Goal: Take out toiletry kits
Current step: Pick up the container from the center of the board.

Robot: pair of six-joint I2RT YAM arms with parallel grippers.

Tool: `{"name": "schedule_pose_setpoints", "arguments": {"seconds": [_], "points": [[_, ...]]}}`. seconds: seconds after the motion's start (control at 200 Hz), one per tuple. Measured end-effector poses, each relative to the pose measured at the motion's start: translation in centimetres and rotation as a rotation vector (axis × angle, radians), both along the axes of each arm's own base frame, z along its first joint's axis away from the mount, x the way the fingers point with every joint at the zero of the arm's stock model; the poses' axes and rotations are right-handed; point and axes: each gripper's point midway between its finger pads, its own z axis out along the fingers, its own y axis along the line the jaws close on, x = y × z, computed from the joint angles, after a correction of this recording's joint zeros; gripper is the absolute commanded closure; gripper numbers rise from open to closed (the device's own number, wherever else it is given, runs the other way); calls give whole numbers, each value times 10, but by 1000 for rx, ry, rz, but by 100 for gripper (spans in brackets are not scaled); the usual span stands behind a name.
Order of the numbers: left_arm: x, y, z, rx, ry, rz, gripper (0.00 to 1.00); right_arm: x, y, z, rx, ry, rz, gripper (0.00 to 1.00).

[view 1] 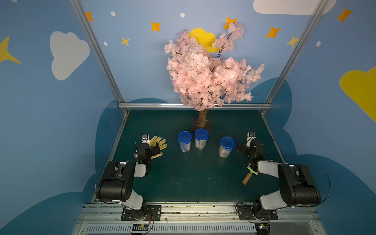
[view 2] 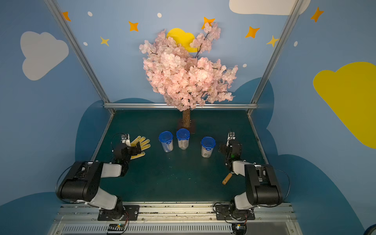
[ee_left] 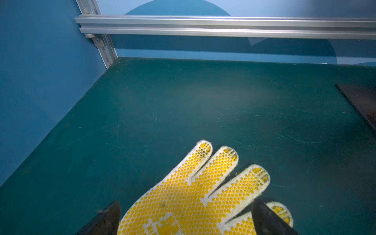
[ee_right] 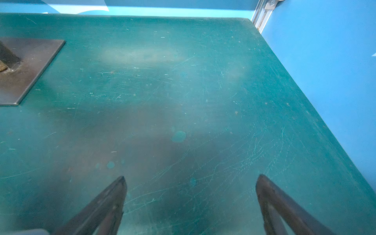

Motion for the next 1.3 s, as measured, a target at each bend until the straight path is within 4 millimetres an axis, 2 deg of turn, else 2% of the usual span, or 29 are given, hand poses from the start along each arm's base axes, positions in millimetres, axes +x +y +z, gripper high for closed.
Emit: {"name": "schedule_pose_setpoints", "arguments": {"seconds": [1.297], "points": [[0, 0, 0, -13, 1, -17, 0, 0, 0, 0, 0, 0, 0, 2]]}}
